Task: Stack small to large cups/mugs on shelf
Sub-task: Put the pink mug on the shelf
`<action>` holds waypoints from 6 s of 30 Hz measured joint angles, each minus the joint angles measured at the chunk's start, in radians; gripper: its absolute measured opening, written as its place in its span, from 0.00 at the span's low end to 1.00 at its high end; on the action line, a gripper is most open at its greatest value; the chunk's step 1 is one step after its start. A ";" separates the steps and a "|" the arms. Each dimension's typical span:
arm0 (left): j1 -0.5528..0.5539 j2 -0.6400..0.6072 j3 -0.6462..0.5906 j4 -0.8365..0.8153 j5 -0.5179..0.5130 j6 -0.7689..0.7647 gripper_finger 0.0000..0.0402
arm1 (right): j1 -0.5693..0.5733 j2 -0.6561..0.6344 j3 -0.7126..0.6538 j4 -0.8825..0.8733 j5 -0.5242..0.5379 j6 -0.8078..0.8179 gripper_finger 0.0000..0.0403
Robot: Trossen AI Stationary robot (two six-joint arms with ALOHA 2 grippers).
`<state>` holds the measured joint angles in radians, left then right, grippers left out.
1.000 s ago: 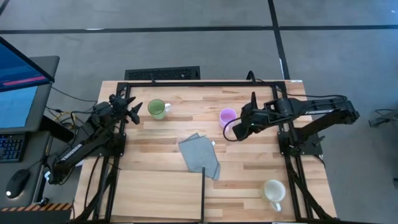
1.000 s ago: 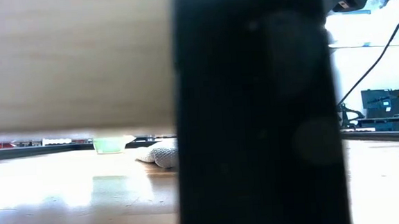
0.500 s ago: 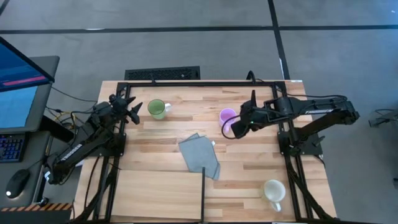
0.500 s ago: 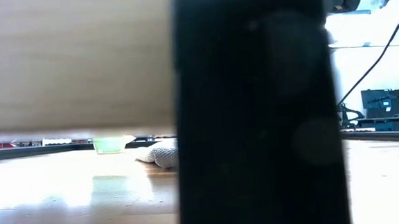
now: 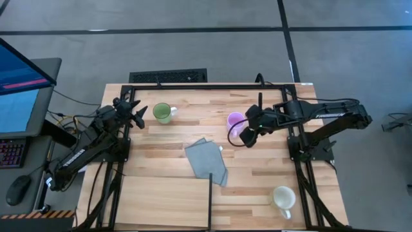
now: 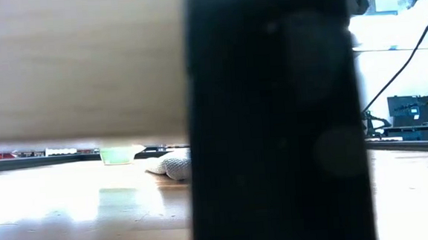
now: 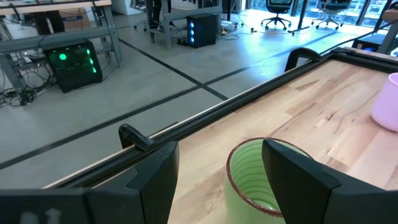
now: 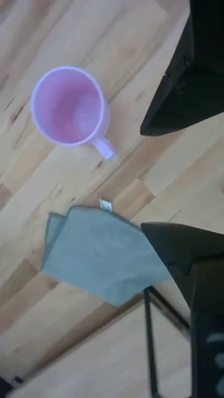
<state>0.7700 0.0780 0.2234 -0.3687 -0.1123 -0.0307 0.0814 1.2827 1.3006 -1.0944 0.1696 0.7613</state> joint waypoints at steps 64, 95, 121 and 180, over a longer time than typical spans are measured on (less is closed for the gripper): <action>0.000 0.000 0.000 -0.018 0.000 0.007 0.55 | -0.470 0.406 0.000 0.123 -0.064 -0.718 0.65; 0.000 0.000 0.000 -0.017 0.000 0.008 0.55 | -0.455 0.407 0.000 0.139 -0.064 -0.690 0.65; 0.000 0.000 0.000 -0.017 0.000 0.008 0.55 | -0.451 0.408 -0.096 0.216 -0.039 -0.664 0.64; 0.000 0.000 0.000 -0.018 0.000 0.003 0.55 | -0.318 0.408 0.200 0.230 -0.113 -0.367 0.01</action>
<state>0.7698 0.0784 0.2234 -0.3863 -0.1123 -0.0277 -0.2369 1.6905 1.5011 -0.8640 0.0566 0.3944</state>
